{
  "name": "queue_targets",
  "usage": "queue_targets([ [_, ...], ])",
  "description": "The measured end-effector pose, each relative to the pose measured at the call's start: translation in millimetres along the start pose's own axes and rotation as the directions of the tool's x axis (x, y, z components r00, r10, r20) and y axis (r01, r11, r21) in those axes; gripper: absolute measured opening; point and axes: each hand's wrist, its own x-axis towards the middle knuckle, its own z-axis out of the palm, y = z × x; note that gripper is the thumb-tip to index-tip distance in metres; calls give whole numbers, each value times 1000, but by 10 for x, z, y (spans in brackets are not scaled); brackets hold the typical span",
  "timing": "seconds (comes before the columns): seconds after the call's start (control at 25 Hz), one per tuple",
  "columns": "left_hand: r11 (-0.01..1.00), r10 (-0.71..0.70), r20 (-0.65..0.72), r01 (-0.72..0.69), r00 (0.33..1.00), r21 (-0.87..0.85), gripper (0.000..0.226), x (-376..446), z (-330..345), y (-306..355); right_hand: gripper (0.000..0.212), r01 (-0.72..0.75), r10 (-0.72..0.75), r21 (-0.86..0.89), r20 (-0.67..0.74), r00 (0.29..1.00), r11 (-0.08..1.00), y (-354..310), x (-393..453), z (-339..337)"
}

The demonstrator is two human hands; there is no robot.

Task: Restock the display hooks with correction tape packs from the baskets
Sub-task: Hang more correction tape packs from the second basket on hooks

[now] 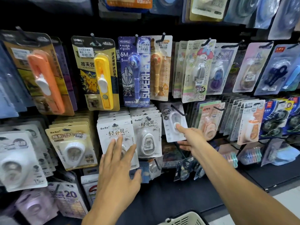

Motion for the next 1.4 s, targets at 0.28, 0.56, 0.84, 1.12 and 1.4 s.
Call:
queue_targets([
  [0.28,991,70,-121,-83,990,-109,63,-27,-4,-36,51,-34,6,-259,-109,994,965,528,195,61],
  [0.56,973,222,227,-200,948,-118,30,-766,1129,-180,20,-145,211,-554,57,976,820,2582,-899,-570],
  [0.84,970,-242,958,47,152,238,65,-2165,2327,-1086,51,78,633,-972,203,747,220,3895,-1476,-989],
  [1.12,923,-322,831,344,453,170,57,-1744,2763,-1211,65,90,356,-903,255,899,419,4104,-1066,-723],
  [1.4,843,-411,799,517,439,149,68,-1871,3127,-1361,63,-337,546,-703,88,833,627,4383,-841,-343],
])
